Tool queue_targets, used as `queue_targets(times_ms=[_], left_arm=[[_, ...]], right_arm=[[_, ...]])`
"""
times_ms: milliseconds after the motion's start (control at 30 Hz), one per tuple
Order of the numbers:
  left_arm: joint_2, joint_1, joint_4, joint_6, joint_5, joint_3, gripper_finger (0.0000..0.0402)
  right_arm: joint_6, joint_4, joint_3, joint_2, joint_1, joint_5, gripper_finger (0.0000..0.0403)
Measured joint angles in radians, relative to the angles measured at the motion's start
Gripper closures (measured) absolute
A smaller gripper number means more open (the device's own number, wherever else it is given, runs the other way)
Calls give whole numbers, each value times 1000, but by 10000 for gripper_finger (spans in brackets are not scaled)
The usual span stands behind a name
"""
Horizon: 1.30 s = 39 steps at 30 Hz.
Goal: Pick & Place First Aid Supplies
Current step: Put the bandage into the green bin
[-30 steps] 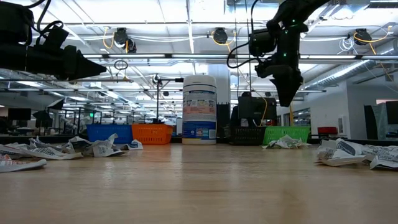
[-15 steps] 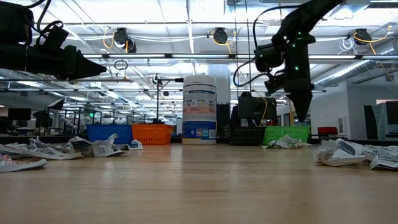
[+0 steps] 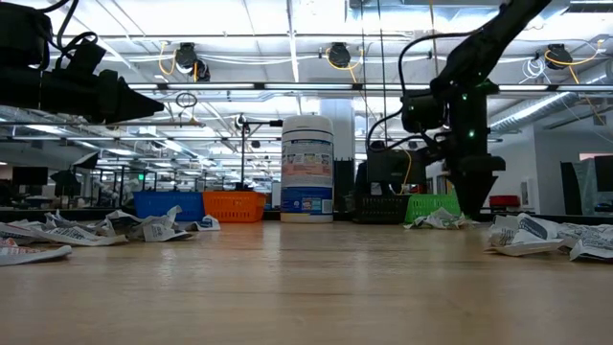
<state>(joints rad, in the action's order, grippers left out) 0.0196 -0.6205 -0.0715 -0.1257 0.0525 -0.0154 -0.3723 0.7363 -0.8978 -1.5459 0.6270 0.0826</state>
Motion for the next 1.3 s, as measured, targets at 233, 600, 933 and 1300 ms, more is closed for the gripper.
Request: queue_targets(times_ms=[233, 600, 933, 1300], left_arm=[[0, 0, 0, 0, 0, 0, 92], [0, 0, 0, 0, 0, 0, 91], [0, 0, 0, 0, 0, 0, 91], [0, 0, 0, 0, 0, 0, 91]], right_arm=[[-42, -6, 32, 0, 0, 0, 272], [69, 102, 35, 13, 0, -5, 397], [64, 427, -154, 55, -1, -8, 401], [-170, 376, -282, 43, 50, -1, 402]])
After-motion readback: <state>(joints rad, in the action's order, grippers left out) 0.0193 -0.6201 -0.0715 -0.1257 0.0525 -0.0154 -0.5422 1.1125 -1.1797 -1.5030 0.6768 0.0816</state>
